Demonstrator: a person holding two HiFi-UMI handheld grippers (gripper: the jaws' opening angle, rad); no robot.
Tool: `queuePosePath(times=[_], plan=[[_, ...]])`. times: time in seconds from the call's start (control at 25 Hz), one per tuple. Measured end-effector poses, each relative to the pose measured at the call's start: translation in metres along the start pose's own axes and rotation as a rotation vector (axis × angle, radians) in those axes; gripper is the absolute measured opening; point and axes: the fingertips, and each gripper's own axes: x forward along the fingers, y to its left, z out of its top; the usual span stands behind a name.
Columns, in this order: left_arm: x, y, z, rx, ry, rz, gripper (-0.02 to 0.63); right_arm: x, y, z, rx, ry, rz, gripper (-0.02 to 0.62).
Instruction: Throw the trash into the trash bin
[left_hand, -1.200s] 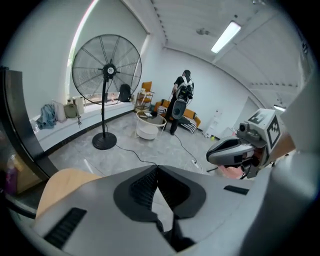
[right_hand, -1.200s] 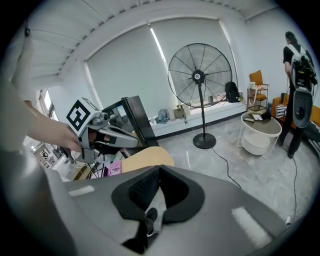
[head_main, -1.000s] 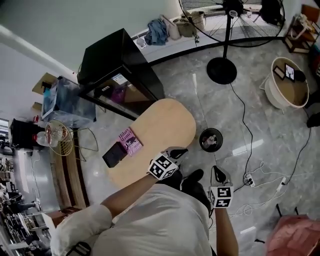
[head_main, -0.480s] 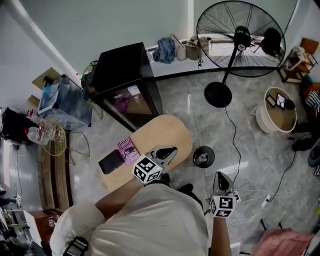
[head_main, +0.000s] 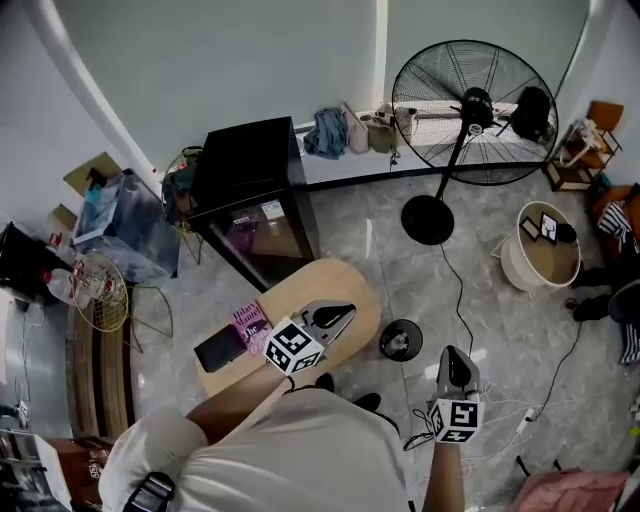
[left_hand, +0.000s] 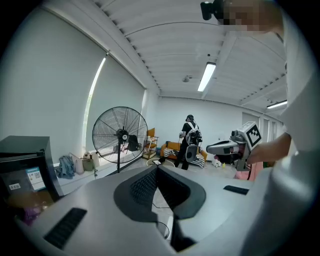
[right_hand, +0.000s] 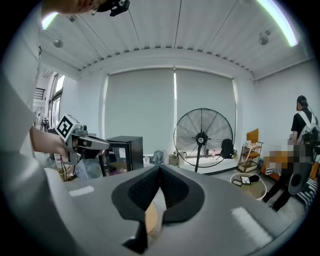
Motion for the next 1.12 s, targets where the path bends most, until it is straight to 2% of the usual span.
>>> queuePosePath(times=[0.16, 0.64, 1.12], plan=[[-0.003, 0.005, 0.01, 0.0, -0.013, 0.004, 0.008, -0.002, -0.006, 0.008, 0.026, -0.02, -0.02, 0.011], [0.002, 0.003, 0.016, -0.038, -0.045, 0.016, 0.008, -0.015, -0.011, 0.008, 0.019, -0.024, -0.028, 0.011], [0.003, 0.003, 0.02, -0.04, -0.052, 0.003, 0.008, -0.018, -0.012, 0.016, 0.009, -0.03, -0.043, 0.011]])
